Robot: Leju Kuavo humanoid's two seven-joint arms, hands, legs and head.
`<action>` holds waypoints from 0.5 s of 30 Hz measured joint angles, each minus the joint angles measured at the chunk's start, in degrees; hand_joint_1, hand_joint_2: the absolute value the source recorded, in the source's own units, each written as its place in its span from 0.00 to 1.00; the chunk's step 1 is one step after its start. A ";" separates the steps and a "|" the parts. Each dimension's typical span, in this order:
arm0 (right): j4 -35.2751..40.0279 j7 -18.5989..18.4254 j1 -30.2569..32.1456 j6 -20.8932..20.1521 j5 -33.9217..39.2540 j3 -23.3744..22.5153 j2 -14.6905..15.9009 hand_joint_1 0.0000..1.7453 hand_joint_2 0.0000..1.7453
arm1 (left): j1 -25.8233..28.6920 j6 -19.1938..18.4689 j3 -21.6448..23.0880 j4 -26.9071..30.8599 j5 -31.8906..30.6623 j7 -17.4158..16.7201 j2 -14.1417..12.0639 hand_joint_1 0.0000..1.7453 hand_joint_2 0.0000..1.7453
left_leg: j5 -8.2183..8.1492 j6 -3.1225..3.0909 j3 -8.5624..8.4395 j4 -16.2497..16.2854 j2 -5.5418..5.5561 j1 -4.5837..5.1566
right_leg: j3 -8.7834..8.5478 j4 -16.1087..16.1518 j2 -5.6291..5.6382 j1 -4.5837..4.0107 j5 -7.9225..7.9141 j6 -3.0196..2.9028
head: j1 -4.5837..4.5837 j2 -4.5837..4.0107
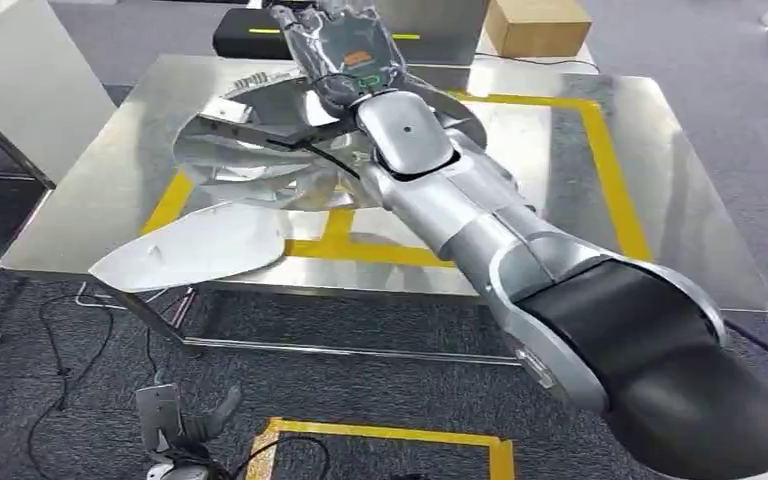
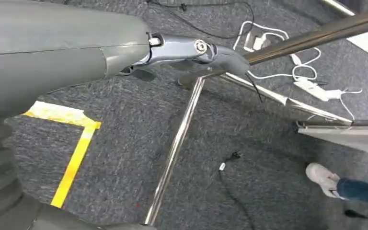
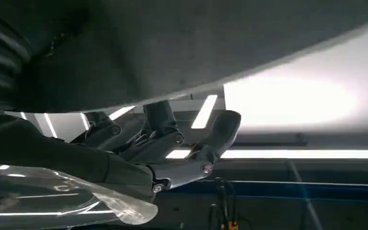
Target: Take the parts from the cabinet and place them on the table.
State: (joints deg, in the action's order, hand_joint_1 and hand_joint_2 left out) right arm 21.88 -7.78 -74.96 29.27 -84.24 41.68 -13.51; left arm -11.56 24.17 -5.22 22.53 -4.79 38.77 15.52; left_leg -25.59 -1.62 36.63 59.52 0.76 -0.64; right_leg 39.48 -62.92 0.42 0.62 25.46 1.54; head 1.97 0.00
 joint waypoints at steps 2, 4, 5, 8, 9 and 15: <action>-0.59 -0.24 -0.75 -1.80 -0.07 1.21 -0.02 1.00 1.00 | 0.00 0.00 0.04 -0.02 0.15 0.00 0.07 0.00 1.00 | -0.23 0.46 0.34 0.40 -0.02 0.40 | -2.45 3.74 -0.06 -0.30 0.20 -0.29 | -0.11 0.02; -1.51 -0.50 -0.57 -6.63 -0.11 2.15 -0.02 1.00 1.00 | 0.02 -0.04 0.13 -0.11 0.31 0.00 0.18 0.00 1.00 | -0.15 0.86 0.34 0.12 -0.13 0.20 | -2.55 3.93 0.05 -0.49 0.74 -0.41 | 0.00 0.00; -1.97 -0.85 -0.12 -8.29 -0.13 2.47 0.07 1.00 1.00 | 0.00 -0.20 0.20 -0.15 0.33 0.00 0.22 0.00 1.00 | -0.14 1.18 0.23 0.06 -0.14 0.13 | -2.62 4.10 0.05 -0.50 0.73 -0.59 | -0.04 0.02; -2.78 -1.35 0.08 -13.21 -0.07 3.02 0.28 1.00 1.00 | 0.03 -0.53 0.35 -0.22 0.37 0.00 0.04 0.00 1.00 | -3.43 2.22 2.04 4.94 -0.36 0.01 | -3.53 4.70 -0.09 0.26 0.57 -1.32 | -0.57 0.00; -3.04 -1.46 0.28 -13.88 0.02 3.17 0.35 1.00 1.00 | 0.08 -0.59 0.35 -0.28 0.55 0.00 -0.02 0.00 1.00 | -5.37 2.43 3.87 9.32 -0.37 -0.14 | -3.76 4.70 -0.08 0.28 0.68 -1.46 | -0.57 0.00; -3.46 -3.25 0.25 -13.09 0.81 2.58 1.90 1.00 1.00 | 0.52 -0.94 0.41 -0.42 0.66 0.00 -0.46 0.00 1.00 | -0.60 2.82 1.60 5.03 -0.46 -0.59 | -4.78 4.66 0.13 0.51 1.09 -1.11 | -0.57 0.00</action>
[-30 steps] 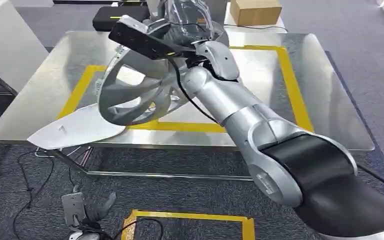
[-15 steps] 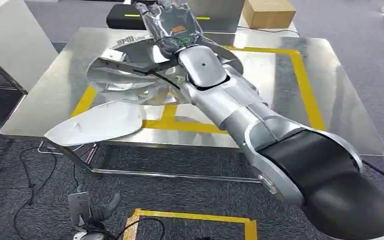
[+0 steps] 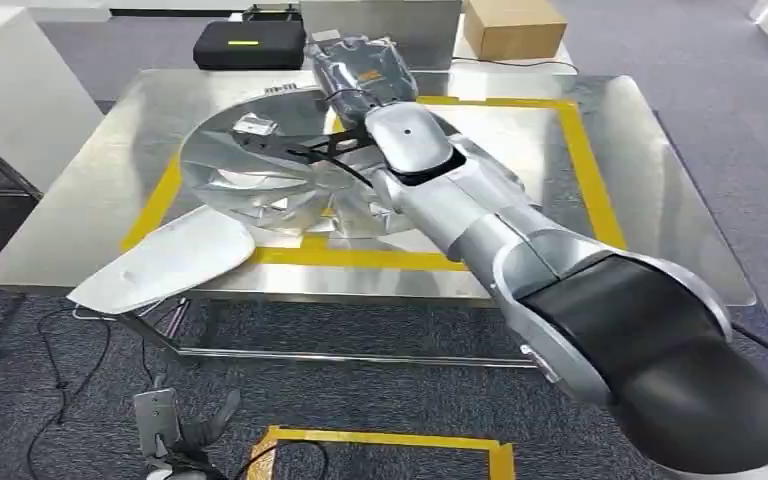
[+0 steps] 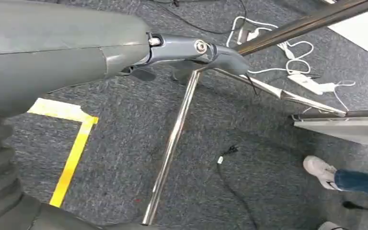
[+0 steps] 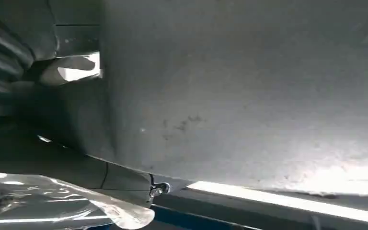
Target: Take the parts from the cabinet and place them on the table.
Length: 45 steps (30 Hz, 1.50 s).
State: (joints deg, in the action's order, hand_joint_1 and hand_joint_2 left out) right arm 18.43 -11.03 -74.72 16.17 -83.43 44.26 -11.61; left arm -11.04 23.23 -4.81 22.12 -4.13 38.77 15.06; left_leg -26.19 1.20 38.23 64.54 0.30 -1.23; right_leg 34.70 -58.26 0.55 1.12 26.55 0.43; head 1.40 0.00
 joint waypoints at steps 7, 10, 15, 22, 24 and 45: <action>-0.17 -3.00 -0.96 -2.14 0.35 -2.30 1.71 1.00 1.00 | 0.10 -0.04 0.48 -0.17 -0.17 0.00 0.09 0.00 1.00 | 1.07 -2.30 -2.46 -5.64 0.10 0.18 | 1.02 -0.48 0.16 -0.04 0.62 2.42 | 0.15 0.00; -0.39 -3.17 -1.19 -4.82 0.83 -2.89 1.92 1.00 1.00 | 0.18 -0.04 0.57 -0.22 -0.15 0.00 0.11 0.00 1.00 | 1.17 -2.93 -2.26 -5.63 0.04 0.34 | 5.84 -11.13 -0.08 -0.05 6.20 2.53 | 0.57 0.00; -0.61 -1.60 -2.13 -11.32 2.14 -4.35 1.95 1.00 1.00 | 0.52 -0.11 0.50 -0.35 0.50 0.00 0.04 0.00 1.00 | 1.16 -3.06 -2.33 -5.62 0.13 0.74 | 4.83 -9.95 -0.09 -0.19 3.13 1.84 | 0.57 0.00; -0.57 0.17 -2.87 -12.96 1.97 -5.01 1.55 0.00 0.00 | 0.66 0.13 0.48 -0.35 0.17 0.00 0.06 0.00 1.00 | 1.52 -1.17 -1.96 -5.65 0.19 0.68 | -1.18 1.03 -0.33 -0.61 0.01 0.24 | 0.50 0.00; -0.57 0.70 -2.87 -12.98 1.95 -5.20 1.55 0.00 0.00 | 0.73 0.15 0.48 -0.35 0.07 0.00 -0.02 0.00 1.00 | -1.55 -0.59 -0.47 -1.64 0.07 0.59 | -1.25 1.29 -0.53 -0.44 -0.24 -0.28 | 0.35 0.00; -0.11 9.94 -3.17 -14.05 4.85 -7.04 -0.48 0.00 0.00 | 0.77 0.31 0.42 -0.92 -0.50 0.00 -0.07 0.00 0.00 | 1.02 -2.89 -3.21 -6.39 0.04 0.38 | 7.12 -13.45 -0.37 -0.50 4.37 2.02 | 0.79 0.00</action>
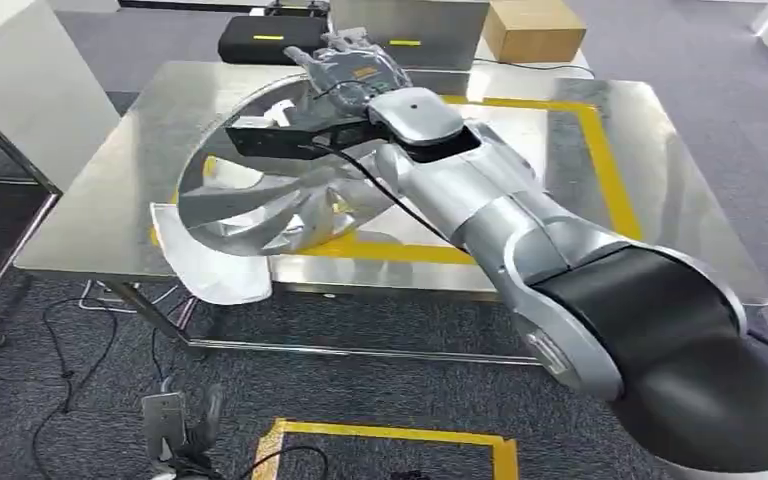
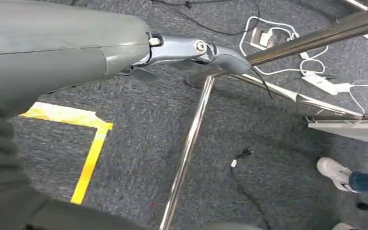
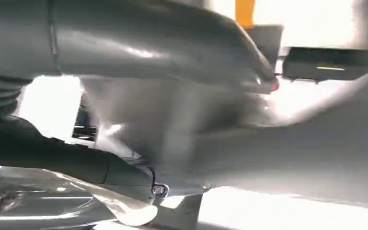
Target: Take the parts from the cabinet and place them on the table.
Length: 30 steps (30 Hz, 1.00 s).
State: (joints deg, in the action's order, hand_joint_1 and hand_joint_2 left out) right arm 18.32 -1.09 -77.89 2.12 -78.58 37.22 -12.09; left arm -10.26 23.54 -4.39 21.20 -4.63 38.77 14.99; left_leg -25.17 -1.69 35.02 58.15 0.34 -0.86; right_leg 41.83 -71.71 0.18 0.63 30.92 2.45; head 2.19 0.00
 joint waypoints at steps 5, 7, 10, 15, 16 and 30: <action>0.00 1.99 -0.64 -1.47 -0.61 0.00 -1.03 0.00 0.00 | 0.03 -0.04 0.00 -0.04 -0.02 0.00 0.04 0.00 0.00 | -0.11 1.19 0.59 0.52 0.30 0.33 | -6.86 13.74 0.00 -0.27 -4.61 -0.82 | -0.11 0.00; 0.00 2.29 -0.74 -2.12 -1.42 0.07 -1.20 0.00 0.00 | 0.08 -0.11 0.00 -0.07 -0.04 0.00 0.09 0.00 0.00 | -0.05 1.66 0.55 0.39 0.24 0.24 | -6.70 13.70 0.12 -0.35 -4.70 -1.26 | 0.00 0.00; 0.26 2.01 -1.33 -2.14 -1.86 0.13 -1.90 0.00 0.00 | -0.10 -0.15 -0.02 -0.04 -0.11 0.00 -0.02 0.00 0.00 | -3.37 2.58 2.44 4.90 0.06 0.16 | -7.10 14.21 0.04 0.23 -4.93 -2.19 | -0.53 0.00; 0.24 1.73 -1.01 -2.43 -2.12 0.52 -2.05 0.00 0.00 | -0.01 -0.15 -0.02 -0.06 -0.11 0.00 -0.20 0.00 0.00 | -4.93 2.78 7.91 15.28 0.05 0.07 | -7.13 14.04 0.06 0.03 -4.73 -2.36 | -0.68 0.00; 0.24 1.70 -1.08 -2.43 -2.21 0.57 -2.12 0.00 0.00 | -0.02 -0.15 -0.02 -0.04 -0.13 0.00 -0.22 0.00 0.00 | -2.14 2.57 5.80 10.61 0.05 0.07 | -7.22 13.96 0.12 0.03 -4.63 -2.28 | -0.61 0.00; 0.20 1.11 0.60 -1.51 -1.55 1.11 -2.38 0.00 0.00 | -0.41 0.00 -0.04 -0.09 -0.48 0.00 0.15 0.00 0.00 | 0.38 0.14 1.16 0.36 0.13 0.05 | 1.80 -2.72 0.06 -0.30 1.39 -0.12 | -0.13 0.00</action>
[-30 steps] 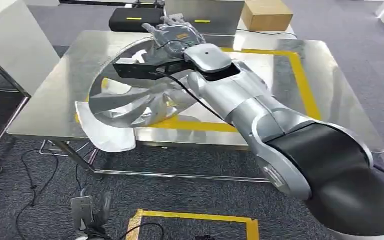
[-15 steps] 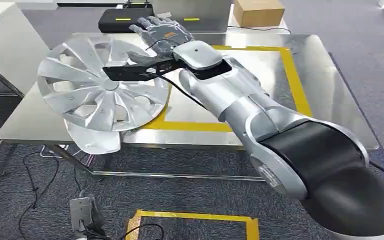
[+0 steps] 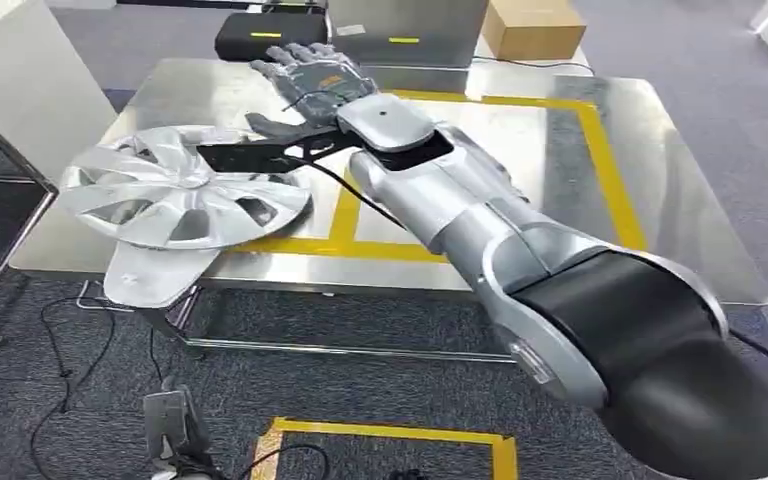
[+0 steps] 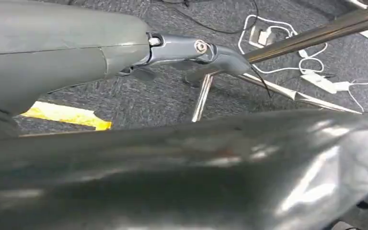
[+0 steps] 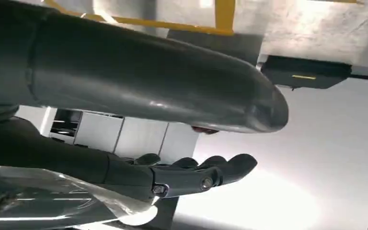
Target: Take the parts from the cabinet and place them on the table.
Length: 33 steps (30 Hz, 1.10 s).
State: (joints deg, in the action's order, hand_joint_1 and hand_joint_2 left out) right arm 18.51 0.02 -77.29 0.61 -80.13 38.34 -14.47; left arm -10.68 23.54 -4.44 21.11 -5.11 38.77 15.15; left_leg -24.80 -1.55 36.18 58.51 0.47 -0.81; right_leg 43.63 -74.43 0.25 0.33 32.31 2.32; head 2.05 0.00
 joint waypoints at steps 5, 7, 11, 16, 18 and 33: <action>0.09 0.28 -0.46 1.73 1.73 0.02 0.00 0.00 0.00 | 0.05 0.31 -0.04 0.00 0.48 0.00 -0.02 0.00 0.00 | -0.09 0.74 0.38 0.39 0.19 0.28 | -8.31 16.51 0.00 -0.32 -6.01 -1.14 | -0.07 0.02; 0.13 1.03 -0.29 3.22 3.41 -0.26 0.39 0.00 0.00 | 0.25 0.50 -0.07 0.00 0.98 0.00 -0.04 0.00 0.00 | 0.09 1.30 0.34 0.20 0.10 0.22 | -8.10 16.30 0.21 -0.46 -5.96 -1.35 | 0.04 0.00; 2.21 3.35 -0.24 7.61 9.39 -2.70 2.44 0.00 0.00 | 0.57 0.83 -0.76 0.04 2.29 0.00 -0.68 0.00 0.00 | -4.32 2.43 3.14 6.95 -0.05 0.16 | -8.75 16.97 -0.11 0.31 -6.31 -2.28 | -0.48 0.00; 12.38 9.60 6.46 10.49 27.25 -8.62 7.52 0.00 0.00 | 2.42 1.33 -2.76 1.34 4.26 0.00 -1.82 0.00 0.00 | -4.45 2.38 6.07 13.43 -0.08 0.10 | -9.25 16.92 -0.06 0.28 -5.99 -2.19 | -0.50 0.00; 20.61 10.34 11.57 10.60 34.70 -11.25 10.53 0.00 0.00 | 3.38 1.64 -3.91 2.60 4.26 0.00 -2.38 0.00 0.00 | 0.49 2.07 1.13 3.21 -0.08 0.09 | -9.75 16.88 -0.22 0.30 -5.66 -1.73 | -0.48 0.00; 62.63 28.14 63.36 8.06 74.04 -28.40 18.27 0.00 0.00 | 9.69 1.44 -13.83 8.98 0.52 0.00 -2.97 0.00 0.00 | -0.34 -0.57 -0.45 -0.02 1.28 0.31 | -7.84 12.55 -0.21 0.27 -3.36 0.00 | 0.18 0.00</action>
State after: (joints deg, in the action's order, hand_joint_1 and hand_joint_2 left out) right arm 81.14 28.16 -13.93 8.67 -6.09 9.94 3.80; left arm -0.99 24.98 -18.27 30.09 -4.59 38.77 12.17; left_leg -25.14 -2.12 35.73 58.49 1.75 -0.50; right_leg 35.79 -61.88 0.03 0.60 28.95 2.32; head 2.23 0.00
